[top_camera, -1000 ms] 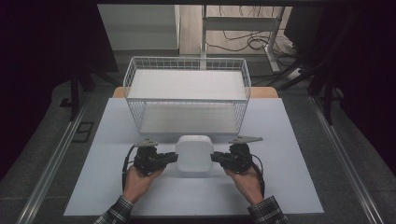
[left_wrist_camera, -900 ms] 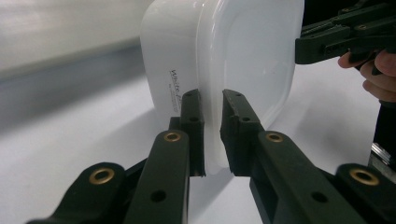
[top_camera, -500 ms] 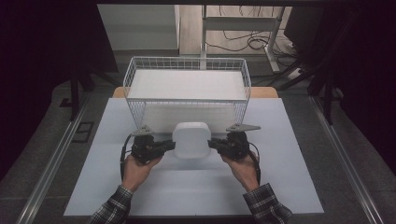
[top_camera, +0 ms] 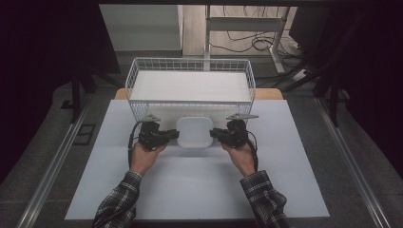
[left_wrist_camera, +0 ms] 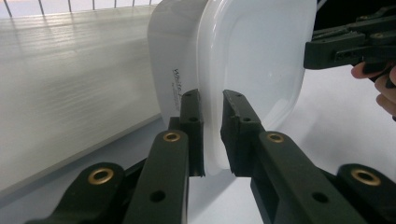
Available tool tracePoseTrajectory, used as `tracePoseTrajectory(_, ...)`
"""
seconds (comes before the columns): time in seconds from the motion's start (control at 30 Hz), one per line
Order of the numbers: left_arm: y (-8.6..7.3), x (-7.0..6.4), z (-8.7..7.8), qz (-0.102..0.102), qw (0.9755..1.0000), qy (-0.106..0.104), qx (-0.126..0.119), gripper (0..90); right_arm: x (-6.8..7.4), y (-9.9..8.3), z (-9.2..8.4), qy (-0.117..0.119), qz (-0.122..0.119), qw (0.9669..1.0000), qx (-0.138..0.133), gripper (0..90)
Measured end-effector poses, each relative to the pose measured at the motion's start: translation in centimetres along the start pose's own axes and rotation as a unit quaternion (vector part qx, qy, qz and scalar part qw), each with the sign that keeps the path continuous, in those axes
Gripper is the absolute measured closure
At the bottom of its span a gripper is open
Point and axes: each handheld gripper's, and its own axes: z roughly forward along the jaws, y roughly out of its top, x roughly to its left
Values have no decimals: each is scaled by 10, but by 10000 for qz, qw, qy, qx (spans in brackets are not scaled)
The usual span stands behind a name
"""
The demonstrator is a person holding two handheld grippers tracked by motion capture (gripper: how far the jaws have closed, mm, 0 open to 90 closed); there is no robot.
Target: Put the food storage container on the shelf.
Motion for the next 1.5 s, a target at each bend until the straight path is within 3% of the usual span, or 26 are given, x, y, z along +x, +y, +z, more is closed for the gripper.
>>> tracePoseTrajectory(0.2,2,7,12,-3,10000,3,13,790,-9,0,8,-130,70,9999,70,767)
tracePoseTrajectory(0.43,3,9,14,54,9999,-1,-115,777,-13,2,11,-153,96,9998,57,751)
tracePoseTrajectory(0.53,5,6,16,177,9995,179,-167,752,-12,5,14,-249,18,9997,44,718)
tracePoseTrajectory(0.57,6,4,17,298,9991,278,-133,735,-11,6,19,-398,-12,9992,95,683)
tracePoseTrajectory(0.67,11,5,17,447,9981,428,-54,715,-12,8,21,-405,65,9991,53,675)
tracePoseTrajectory(0.73,13,5,19,448,9977,509,-70,698,-13,9,21,-454,60,9989,-23,709)
tracePoseTrajectory(0.8,17,6,20,449,9972,592,-106,700,-8,13,24,-700,-207,9973,-45,710)
tracePoseTrajectory(0.9,22,7,23,420,9968,665,-119,692,-4,18,28,-924,-411,9949,-8,704)
tracePoseTrajectory(1.1,25,8,27,455,9951,849,-212,659,-11,21,32,-869,-308,9957,-74,704)
tracePoseTrajectory(1.17,25,7,28,451,9936,1008,-249,623,-11,23,34,-904,-303,9954,-53,691)
tracePoseTrajectory(1.2,25,5,27,557,9918,1121,-244,593,-11,24,34,-937,-335,9950,-44,681)
tracePoseTrajectory(1.23,24,3,27,621,9904,1205,-278,509,-11,25,33,-989,-346,9945,-17,670)
tracePoseTrajectory(1.3,22,0,22,746,9883,1270,-393,486,-10,25,32,-1012,-354,9942,-29,659)
tracePoseTrajectory(1.37,21,0,16,709,9888,1205,-527,422,-10,26,25,-923,-258,9952,-170,617)
tracePoseTrajectory(1.5,18,-5,8,737,9893,1070,-663,367,-8,26,19,-885,-294,9953,-265,595)
